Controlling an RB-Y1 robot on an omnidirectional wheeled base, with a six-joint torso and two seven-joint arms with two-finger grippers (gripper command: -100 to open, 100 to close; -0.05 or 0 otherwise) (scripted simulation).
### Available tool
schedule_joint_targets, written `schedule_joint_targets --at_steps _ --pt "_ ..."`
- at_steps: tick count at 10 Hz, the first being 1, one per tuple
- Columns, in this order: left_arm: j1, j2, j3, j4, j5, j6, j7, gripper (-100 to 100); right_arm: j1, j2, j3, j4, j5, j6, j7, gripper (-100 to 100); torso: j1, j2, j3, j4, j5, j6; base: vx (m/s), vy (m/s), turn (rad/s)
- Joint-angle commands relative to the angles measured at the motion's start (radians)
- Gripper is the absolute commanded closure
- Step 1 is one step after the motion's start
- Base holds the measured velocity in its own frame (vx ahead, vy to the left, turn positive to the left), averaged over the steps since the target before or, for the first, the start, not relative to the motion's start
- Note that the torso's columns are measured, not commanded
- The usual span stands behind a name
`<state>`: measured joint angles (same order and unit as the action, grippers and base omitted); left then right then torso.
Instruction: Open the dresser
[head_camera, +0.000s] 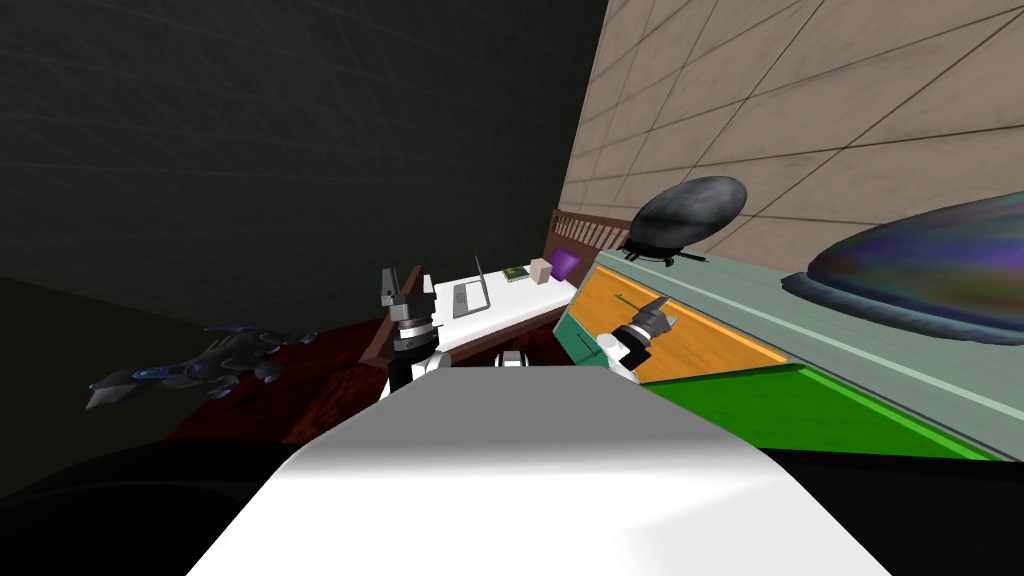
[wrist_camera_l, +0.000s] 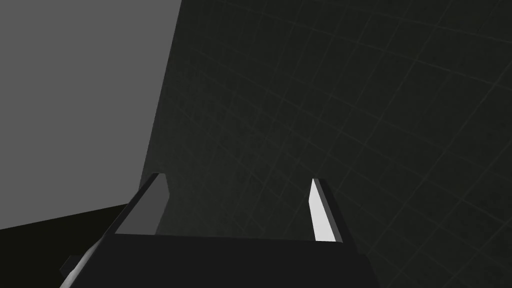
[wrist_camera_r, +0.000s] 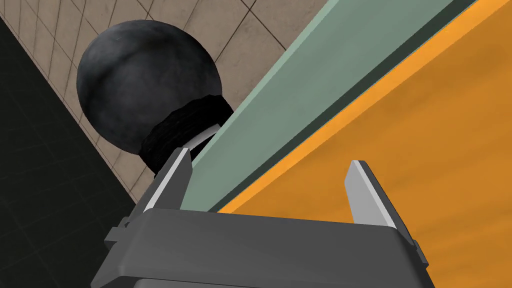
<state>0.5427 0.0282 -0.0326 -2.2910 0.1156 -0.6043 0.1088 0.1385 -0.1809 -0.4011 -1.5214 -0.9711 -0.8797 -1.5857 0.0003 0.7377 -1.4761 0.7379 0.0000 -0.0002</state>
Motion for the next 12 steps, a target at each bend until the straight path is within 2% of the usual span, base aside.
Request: schedule_joint_targets --at_steps 1,2,3,4,5,6,7,8,9,12 --pt "0.000 0.000 0.000 0.000 0.000 0.000 0.000 0 -0.033 -0.003 -0.010 0.046 -0.060 -0.006 -0.077 -100 -0.001 0.000 0.000 0.000 0.000 0.001 0.002 0.022 0.078" --pt "0.000 0.000 0.000 0.000 0.000 0.000 0.000 0 -0.033 -0.003 -0.010 0.046 -0.060 -0.006 -0.105 -100 -0.001 0.001 0.000 0.000 0.000 0.000 0.001 0.019 0.046" --pt "0.000 0.000 0.000 0.000 0.000 0.000 0.000 0 -0.057 -0.004 -0.015 0.079 -0.096 -0.011 -0.136 -100 -0.001 0.001 0.000 0.000 0.000 0.000 -0.003 0.015 0.051" --pt "0.000 0.000 0.000 0.000 0.000 0.000 0.000 0 -0.057 -0.004 -0.015 0.079 -0.096 -0.011 -0.162 -100 -0.002 -0.002 0.000 -0.001 -0.003 -0.003 -0.006 0.015 0.038" --pt "0.000 0.000 0.000 0.000 0.000 0.000 0.000 0 -0.080 -0.005 -0.019 0.110 -0.131 -0.016 -0.190 -100 -0.004 -0.004 -0.002 -0.003 -0.005 -0.003 -0.009 0.020 0.050" --pt "0.000 0.000 0.000 0.000 0.000 0.000 0.000 0 -0.080 -0.005 -0.019 0.110 -0.131 -0.016 -0.216 -100 -0.006 -0.007 -0.003 -0.004 -0.007 -0.005 -0.012 0.019 0.019" --pt "0.000 0.000 0.000 0.000 0.000 0.000 0.000 0 -0.102 -0.006 -0.022 0.140 -0.163 -0.020 -0.246 -100 -0.008 -0.010 -0.004 -0.006 -0.009 -0.007 -0.008 0.017 0.049" --pt "0.000 0.000 0.000 0.000 0.000 0.000 0.000 0 -0.102 -0.006 -0.022 0.140 -0.163 -0.020 -0.266 -100 -0.009 -0.013 -0.006 -0.007 -0.012 -0.009 -0.007 0.016 0.022" --pt "0.000 0.000 0.000 0.000 0.000 0.000 0.000 0 -0.123 -0.006 -0.024 0.165 -0.194 -0.023 -0.294 -100 -0.010 -0.015 -0.007 -0.008 -0.013 -0.010 -0.010 0.020 0.044" --pt "0.000 0.000 0.000 0.000 0.000 0.000 0.000 0 -0.143 -0.008 -0.027 0.194 -0.223 -0.026 -0.358 -100 -0.013 -0.021 -0.009 -0.011 -0.018 -0.015 -0.008 0.014 0.016"
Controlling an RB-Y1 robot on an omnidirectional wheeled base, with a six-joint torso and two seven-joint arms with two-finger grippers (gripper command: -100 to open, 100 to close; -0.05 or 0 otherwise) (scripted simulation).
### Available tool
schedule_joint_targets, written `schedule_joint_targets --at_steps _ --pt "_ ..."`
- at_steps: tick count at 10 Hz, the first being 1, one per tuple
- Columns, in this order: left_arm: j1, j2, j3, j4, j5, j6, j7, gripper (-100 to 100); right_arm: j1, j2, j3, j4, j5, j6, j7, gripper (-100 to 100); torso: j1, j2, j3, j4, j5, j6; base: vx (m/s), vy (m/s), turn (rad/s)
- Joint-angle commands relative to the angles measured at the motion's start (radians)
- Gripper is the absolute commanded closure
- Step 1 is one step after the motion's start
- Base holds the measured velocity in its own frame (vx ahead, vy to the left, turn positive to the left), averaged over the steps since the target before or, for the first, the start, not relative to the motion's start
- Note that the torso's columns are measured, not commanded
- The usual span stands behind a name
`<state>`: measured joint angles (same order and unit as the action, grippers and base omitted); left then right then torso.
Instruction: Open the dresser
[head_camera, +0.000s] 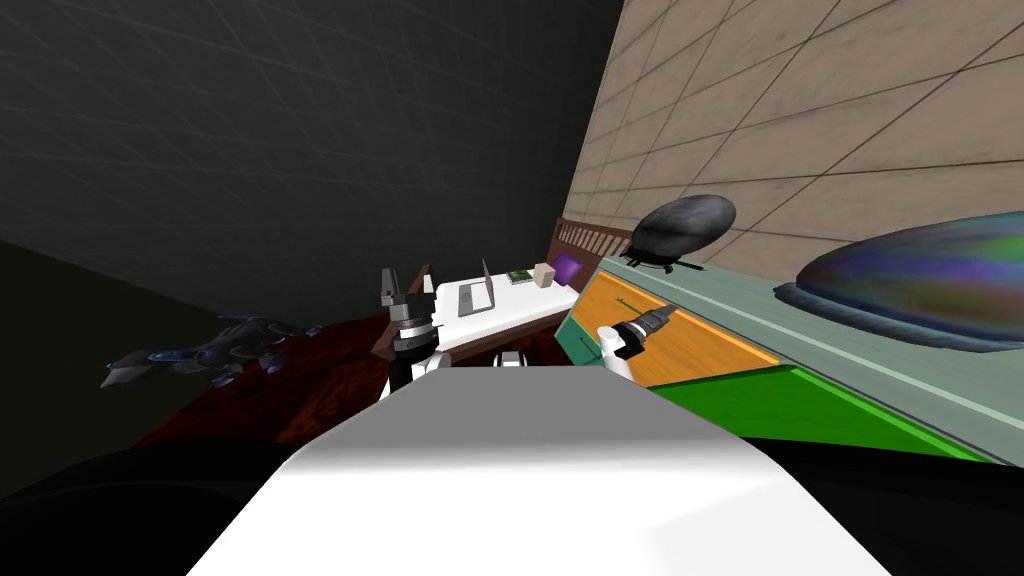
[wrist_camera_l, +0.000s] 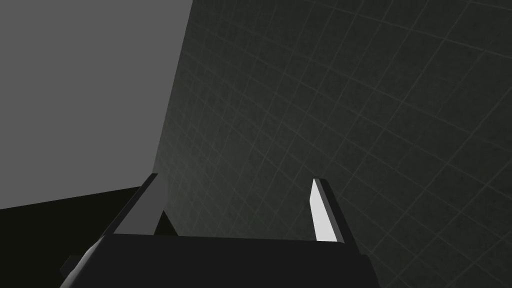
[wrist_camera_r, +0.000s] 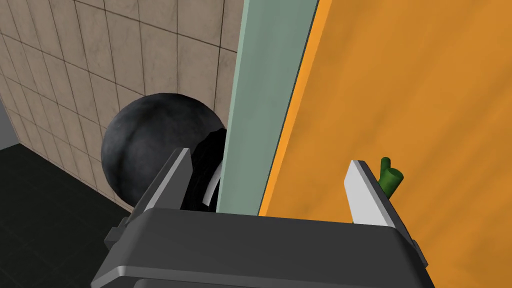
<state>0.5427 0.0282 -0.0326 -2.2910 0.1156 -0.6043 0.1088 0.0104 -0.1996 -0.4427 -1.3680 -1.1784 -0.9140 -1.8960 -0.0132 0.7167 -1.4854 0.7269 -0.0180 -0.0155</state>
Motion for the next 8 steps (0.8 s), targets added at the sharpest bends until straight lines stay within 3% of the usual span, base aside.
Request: schedule_joint_targets --at_steps 1,2,6,8 --pt "0.000 0.000 0.000 0.000 0.000 0.000 0.000 0 -0.034 0.009 0.013 0.065 -0.042 0.006 -0.084 -100 -0.002 -0.002 -0.001 -0.001 -0.002 -0.002 -0.010 0.014 0.068" --pt "0.000 0.000 0.000 0.000 0.000 0.000 0.000 0 -0.051 0.006 0.012 0.087 -0.066 0.004 -0.113 -100 -0.003 -0.004 -0.002 -0.001 -0.002 -0.003 -0.009 0.016 0.056" --pt "0.000 0.000 0.000 0.000 0.000 0.000 0.000 0 -0.067 0.002 0.010 0.106 -0.088 0.002 -0.161 -100 0.000 0.000 0.000 0.001 0.001 -0.001 0.001 0.013 0.034" --pt "0.000 0.000 0.000 0.000 0.000 0.000 0.000 0 -0.092 -0.007 0.008 0.138 -0.123 -0.001 -0.216 -100 0.003 0.007 0.002 0.005 0.010 0.009 0.016 0.020 0.087"
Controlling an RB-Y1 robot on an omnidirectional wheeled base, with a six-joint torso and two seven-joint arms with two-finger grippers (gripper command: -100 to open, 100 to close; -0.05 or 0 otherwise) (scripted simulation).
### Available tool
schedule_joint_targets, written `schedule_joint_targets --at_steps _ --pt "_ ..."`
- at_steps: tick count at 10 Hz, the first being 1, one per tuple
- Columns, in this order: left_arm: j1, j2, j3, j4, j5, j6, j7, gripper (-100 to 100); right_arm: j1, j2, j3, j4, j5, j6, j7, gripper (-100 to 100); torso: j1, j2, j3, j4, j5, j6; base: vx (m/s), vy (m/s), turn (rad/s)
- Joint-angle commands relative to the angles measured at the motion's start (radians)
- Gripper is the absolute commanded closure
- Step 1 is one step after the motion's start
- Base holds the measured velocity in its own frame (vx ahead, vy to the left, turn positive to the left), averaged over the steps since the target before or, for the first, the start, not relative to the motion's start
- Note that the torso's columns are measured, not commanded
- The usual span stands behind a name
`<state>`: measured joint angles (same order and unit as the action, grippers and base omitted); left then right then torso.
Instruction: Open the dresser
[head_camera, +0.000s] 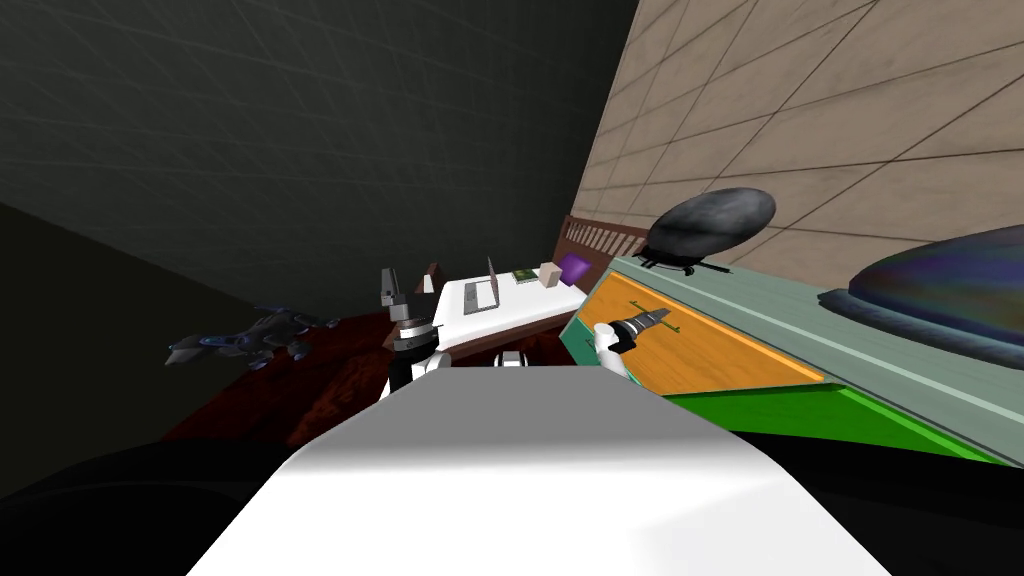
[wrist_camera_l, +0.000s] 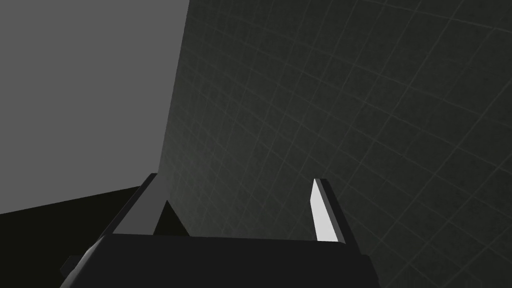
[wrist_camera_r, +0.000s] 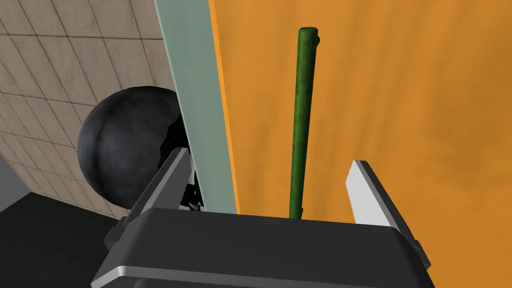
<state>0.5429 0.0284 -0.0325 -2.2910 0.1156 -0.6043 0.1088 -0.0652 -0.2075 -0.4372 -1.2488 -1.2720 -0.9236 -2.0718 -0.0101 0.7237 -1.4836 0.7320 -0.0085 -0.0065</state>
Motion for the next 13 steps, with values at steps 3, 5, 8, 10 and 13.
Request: schedule_joint_targets --at_steps 3,5,8,10,13 --pt "0.000 0.000 0.000 0.000 0.000 0.000 0.000 0 -0.040 -0.013 0.001 0.049 -0.061 0.006 -0.092 -100 0.012 0.018 0.010 0.007 0.009 0.007 0.010 0.010 0.029" --pt "0.000 0.000 0.000 0.000 0.000 0.000 0.000 0 -0.072 0.008 -0.009 0.059 -0.046 -0.031 -0.057 -100 0.010 0.016 0.009 0.007 0.009 0.007 -0.051 -0.039 0.134" --pt "0.000 0.000 0.000 0.000 0.000 0.000 0.000 0 -0.121 0.031 -0.024 0.080 -0.034 -0.081 -0.020 -100 0.005 0.017 0.009 0.007 0.007 0.007 -0.142 -0.163 0.193" --pt "0.000 0.000 0.000 0.000 0.000 0.000 0.000 0 -0.157 0.049 -0.035 0.096 -0.024 -0.119 0.008 -100 0.010 0.012 0.006 0.005 0.009 0.007 -0.117 -0.152 0.151" --pt "0.000 0.000 0.000 0.000 0.000 0.000 0.000 0 -0.109 0.025 -0.021 0.075 -0.037 -0.069 -0.029 100 0.013 0.007 0.003 0.005 0.012 0.014 0.058 0.056 -0.141"
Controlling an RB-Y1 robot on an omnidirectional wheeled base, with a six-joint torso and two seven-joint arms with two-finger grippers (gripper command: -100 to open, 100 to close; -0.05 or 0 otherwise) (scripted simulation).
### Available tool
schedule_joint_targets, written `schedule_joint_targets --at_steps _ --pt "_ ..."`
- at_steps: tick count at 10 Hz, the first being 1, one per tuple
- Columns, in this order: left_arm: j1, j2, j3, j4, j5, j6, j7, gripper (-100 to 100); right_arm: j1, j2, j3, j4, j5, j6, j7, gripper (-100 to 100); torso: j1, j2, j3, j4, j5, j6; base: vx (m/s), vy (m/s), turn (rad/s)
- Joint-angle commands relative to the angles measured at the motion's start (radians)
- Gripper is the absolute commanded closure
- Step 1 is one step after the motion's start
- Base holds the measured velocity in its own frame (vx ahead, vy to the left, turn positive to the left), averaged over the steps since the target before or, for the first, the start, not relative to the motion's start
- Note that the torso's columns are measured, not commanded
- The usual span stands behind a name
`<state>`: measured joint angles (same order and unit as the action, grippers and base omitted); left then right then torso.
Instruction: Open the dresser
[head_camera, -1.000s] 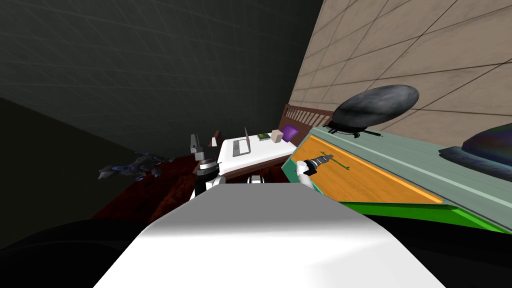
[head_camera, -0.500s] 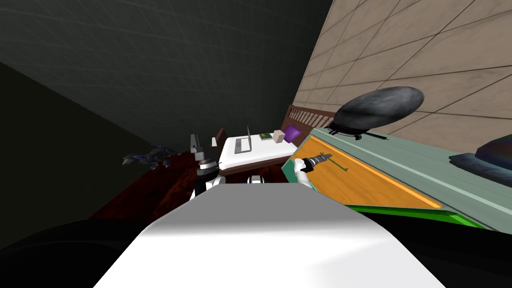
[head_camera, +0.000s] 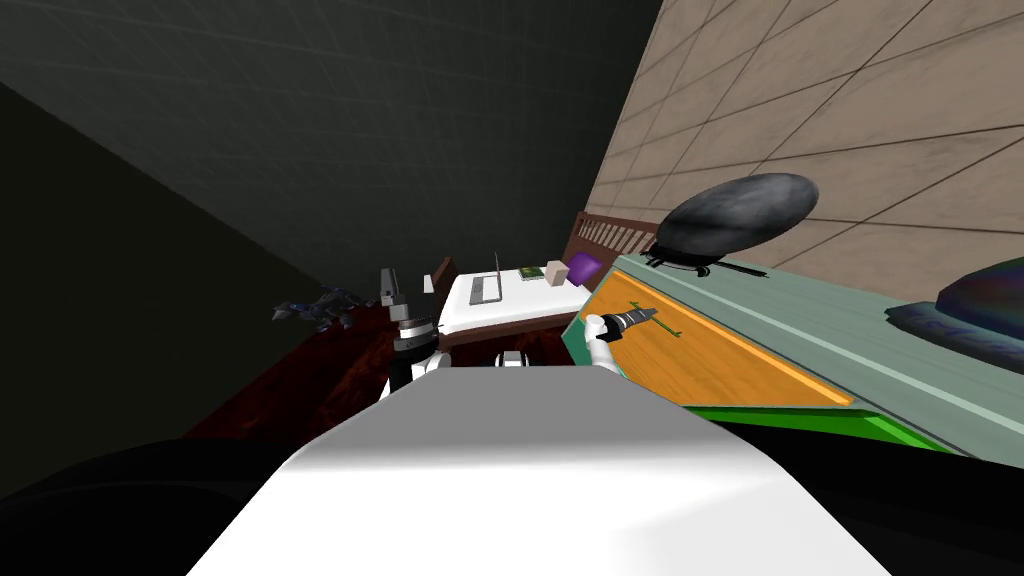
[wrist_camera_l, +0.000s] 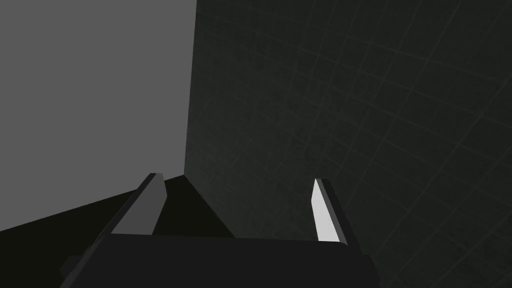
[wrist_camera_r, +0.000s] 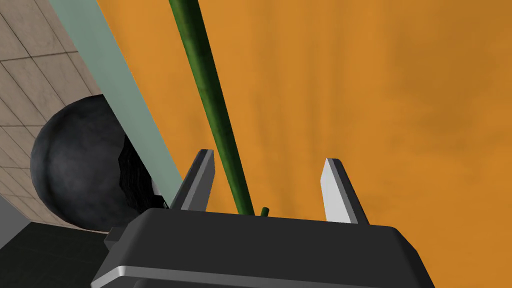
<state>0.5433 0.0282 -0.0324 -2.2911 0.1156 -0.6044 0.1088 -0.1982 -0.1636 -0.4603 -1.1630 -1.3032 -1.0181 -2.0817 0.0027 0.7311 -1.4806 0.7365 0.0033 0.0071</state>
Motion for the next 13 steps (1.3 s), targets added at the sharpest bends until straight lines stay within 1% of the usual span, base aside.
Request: schedule_joint_targets --at_steps 1,3,5,6,7,9,10,11,12,13 --pt "0.000 0.000 0.000 0.000 0.000 0.000 0.000 0 0.048 -0.030 0.010 -0.021 -0.012 0.051 -0.038 100 -0.003 -0.001 0.001 -0.003 -0.007 -0.004 0.162 0.188 -0.204" --pt "0.000 0.000 0.000 0.000 0.000 0.000 0.000 0 0.073 -0.042 0.017 -0.032 -0.018 0.076 -0.056 100 -0.009 0.000 0.001 -0.003 -0.010 -0.012 0.118 0.167 -0.163" --pt "0.000 0.000 0.000 0.000 0.000 0.000 0.000 0 0.097 -0.054 0.025 -0.042 -0.025 0.101 -0.074 100 -0.013 0.000 0.002 -0.002 -0.011 -0.014 0.068 0.076 -0.103" --pt "0.000 0.000 0.000 0.000 0.000 0.000 0.000 0 0.087 -0.055 0.019 -0.042 -0.021 0.084 -0.066 100 -0.013 0.000 0.002 -0.002 -0.011 -0.013 0.017 0.026 -0.045" --pt "0.000 0.000 0.000 0.000 0.000 0.000 0.000 0 0.085 -0.061 0.019 -0.052 -0.031 0.116 -0.056 100 -0.012 0.001 0.002 -0.002 -0.011 -0.012 -0.039 0.095 -0.083" --pt "-0.001 0.000 0.000 0.000 0.000 0.000 0.000 0 0.082 -0.064 0.020 -0.058 -0.038 0.138 -0.048 100 -0.002 0.004 0.004 -0.002 -0.009 -0.010 -0.037 0.180 -0.061" --pt "-0.001 0.000 0.000 0.000 0.000 0.000 0.000 0 0.080 -0.065 0.021 -0.063 -0.043 0.153 -0.042 100 -0.004 0.004 0.004 -0.002 -0.008 -0.010 -0.052 0.181 -0.053" --pt "-0.001 0.000 0.000 0.000 0.000 0.000 0.000 0 0.082 -0.066 0.018 -0.066 -0.039 0.139 -0.044 100 -0.006 0.003 0.003 -0.001 -0.008 -0.010 -0.027 0.088 -0.021" --pt "-0.001 0.000 0.000 0.000 0.000 0.000 0.000 0 0.102 -0.015 0.057 -0.115 -0.017 0.132 -0.019 100 -0.010 0.002 0.002 0.000 -0.006 -0.009 -0.001 0.017 -0.213" --pt "0.000 0.000 0.000 0.000 0.000 0.000 0.000 0 0.112 0.015 0.077 -0.142 -0.006 0.127 -0.007 100 -0.010 0.003 0.002 0.000 -0.007 -0.008 0.015 0.003 -0.164"
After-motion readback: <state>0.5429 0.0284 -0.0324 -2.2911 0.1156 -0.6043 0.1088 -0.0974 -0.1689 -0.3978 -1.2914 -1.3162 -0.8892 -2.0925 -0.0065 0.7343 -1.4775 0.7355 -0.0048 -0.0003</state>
